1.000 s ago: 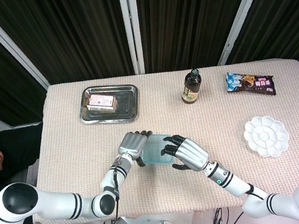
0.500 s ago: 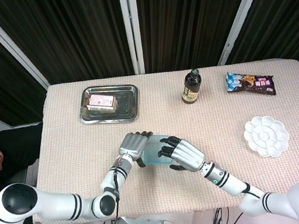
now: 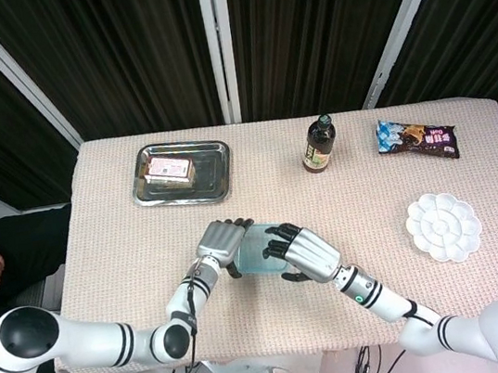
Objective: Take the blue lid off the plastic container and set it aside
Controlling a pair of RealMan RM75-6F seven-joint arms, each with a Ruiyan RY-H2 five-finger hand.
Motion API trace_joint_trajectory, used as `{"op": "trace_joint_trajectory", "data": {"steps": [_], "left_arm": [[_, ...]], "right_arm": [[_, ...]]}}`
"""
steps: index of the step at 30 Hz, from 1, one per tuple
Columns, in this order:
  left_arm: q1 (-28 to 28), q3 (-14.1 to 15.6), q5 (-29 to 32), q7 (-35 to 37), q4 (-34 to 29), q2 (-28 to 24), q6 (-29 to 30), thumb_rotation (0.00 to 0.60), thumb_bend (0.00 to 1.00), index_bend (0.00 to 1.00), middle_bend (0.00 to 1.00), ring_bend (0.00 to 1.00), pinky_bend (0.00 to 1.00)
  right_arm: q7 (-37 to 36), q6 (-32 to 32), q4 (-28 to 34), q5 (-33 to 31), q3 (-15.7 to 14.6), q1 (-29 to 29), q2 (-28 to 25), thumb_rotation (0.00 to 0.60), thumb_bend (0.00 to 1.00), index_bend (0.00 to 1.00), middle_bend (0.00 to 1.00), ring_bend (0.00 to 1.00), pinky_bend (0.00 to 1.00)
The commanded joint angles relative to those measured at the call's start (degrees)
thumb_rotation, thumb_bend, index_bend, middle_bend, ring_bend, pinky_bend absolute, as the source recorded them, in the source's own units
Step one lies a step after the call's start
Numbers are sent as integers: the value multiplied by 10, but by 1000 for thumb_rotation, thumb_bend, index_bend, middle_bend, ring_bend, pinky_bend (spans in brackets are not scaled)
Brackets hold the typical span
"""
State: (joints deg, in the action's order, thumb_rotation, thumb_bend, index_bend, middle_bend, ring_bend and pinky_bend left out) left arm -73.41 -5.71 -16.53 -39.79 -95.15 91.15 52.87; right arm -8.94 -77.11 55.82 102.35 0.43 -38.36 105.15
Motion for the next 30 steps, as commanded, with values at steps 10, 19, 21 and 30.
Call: {"op": "trace_joint_trajectory", "data": {"steps": [10,19,21,30], "left_arm": [[2,2,-6,0,2,-2,-9,600,0,191,281,196,282],[1,5,-11,-4,4,1,-9,600,0,191,281,196,280],[0,5,-11,-4,3,1,-11,600,0,190,281,196,280],[-1,4,-11,-2,3,1,-17,600,0,187,281,195,270]], "right_arm": [[-13,-7,-1,1,-1,-10,-11,600,26,428,469,220,325],[-24,-9,4,-2,-2,-13,-22,600,12,428,469,220,325],[-26,-10,5,-2,-2,-14,-24,600,11,428,469,220,325],[-45,-17,2,1,-4,-17,-26,600,6,428,470,220,325]]}}
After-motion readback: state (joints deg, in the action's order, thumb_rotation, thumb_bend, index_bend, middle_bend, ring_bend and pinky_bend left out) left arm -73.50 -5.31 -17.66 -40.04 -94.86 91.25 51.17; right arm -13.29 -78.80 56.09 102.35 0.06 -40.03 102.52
